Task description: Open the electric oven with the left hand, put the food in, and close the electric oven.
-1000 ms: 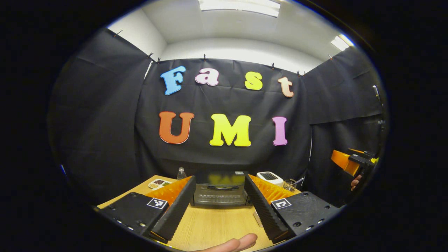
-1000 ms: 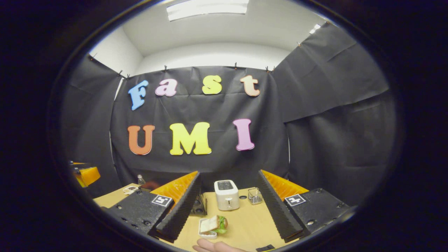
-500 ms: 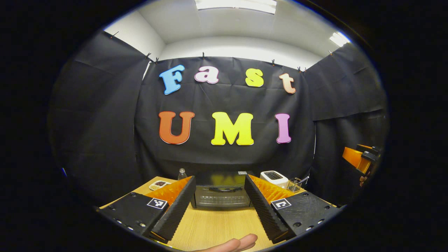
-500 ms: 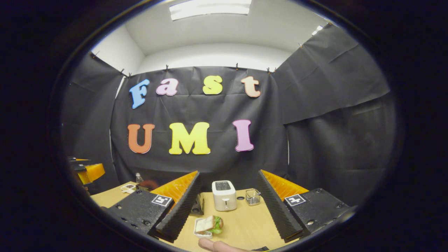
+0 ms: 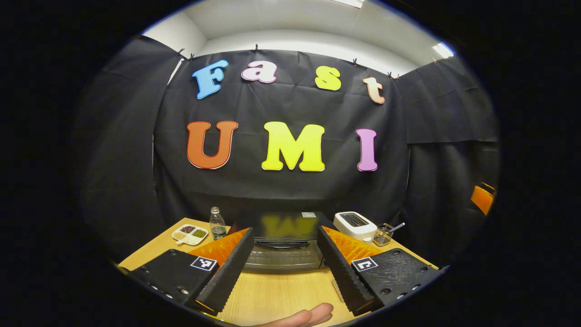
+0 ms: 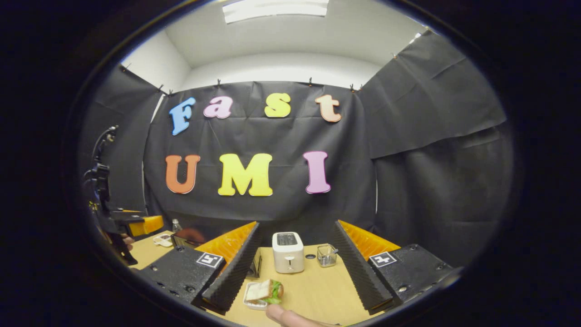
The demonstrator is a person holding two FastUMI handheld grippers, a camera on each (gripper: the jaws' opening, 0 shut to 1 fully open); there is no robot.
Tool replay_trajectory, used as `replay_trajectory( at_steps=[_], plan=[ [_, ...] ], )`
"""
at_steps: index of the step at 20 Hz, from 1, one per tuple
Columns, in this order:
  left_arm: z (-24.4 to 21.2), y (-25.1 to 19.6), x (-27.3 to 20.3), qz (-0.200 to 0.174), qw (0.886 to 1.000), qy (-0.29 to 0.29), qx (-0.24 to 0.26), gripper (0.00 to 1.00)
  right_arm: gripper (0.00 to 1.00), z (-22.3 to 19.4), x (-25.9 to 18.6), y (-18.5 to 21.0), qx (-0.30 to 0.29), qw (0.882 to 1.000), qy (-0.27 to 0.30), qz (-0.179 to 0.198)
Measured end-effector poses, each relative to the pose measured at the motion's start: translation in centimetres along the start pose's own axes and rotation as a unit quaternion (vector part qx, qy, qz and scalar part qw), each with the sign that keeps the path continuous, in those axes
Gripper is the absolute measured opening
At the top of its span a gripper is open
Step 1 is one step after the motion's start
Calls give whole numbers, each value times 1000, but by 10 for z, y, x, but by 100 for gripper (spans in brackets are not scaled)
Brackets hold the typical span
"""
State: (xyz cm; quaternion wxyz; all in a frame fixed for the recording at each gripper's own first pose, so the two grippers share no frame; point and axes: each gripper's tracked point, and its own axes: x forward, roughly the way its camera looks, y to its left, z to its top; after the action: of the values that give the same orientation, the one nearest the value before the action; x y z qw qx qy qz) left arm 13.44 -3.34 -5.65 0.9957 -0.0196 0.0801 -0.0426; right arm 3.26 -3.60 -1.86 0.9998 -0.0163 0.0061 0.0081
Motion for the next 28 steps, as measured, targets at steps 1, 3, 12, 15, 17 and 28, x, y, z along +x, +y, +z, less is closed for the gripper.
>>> replay_trajectory(
  at_steps=[1,3,12,15,17,28],
  plan=[
    [-5,0,13,0,1000,9,1,92,100,1,2,-1,-3,1000,-4,4],
    [-14,3,39,4,999,31,6,92,94,2,6,-8,-6,1000,-10,3],
    [-94,15,125,24,989,147,1,93,100,-5,5,-27,-2,1000,-15,0],
    [-117,14,138,28,984,177,-4,93,100,-4,4,-29,-6,1000,-18,2],
    [-119,16,147,30,984,173,5,93,100,-4,3,-33,-11,1000,-18,-2],
    [-131,9,140,43,980,195,17,96,100,-17,3,-27,-10,1000,-11,-3]
  ],
)
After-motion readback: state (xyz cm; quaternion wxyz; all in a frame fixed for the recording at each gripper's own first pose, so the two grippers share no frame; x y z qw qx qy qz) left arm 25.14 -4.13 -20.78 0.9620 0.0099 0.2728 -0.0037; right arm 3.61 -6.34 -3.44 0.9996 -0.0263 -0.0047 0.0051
